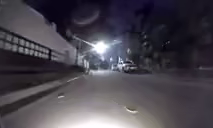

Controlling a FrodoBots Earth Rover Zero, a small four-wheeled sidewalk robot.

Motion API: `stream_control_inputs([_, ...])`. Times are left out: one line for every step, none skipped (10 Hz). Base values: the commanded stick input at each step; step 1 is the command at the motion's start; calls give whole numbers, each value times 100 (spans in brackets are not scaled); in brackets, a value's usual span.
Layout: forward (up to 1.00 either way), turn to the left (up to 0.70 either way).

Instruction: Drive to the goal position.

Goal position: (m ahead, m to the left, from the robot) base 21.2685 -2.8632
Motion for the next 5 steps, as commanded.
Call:
stream_control_inputs([100, 0])
stream_control_inputs([100, 0])
stream_control_inputs([100, 0])
stream_control_inputs([100, 0])
stream_control_inputs([100, 0])
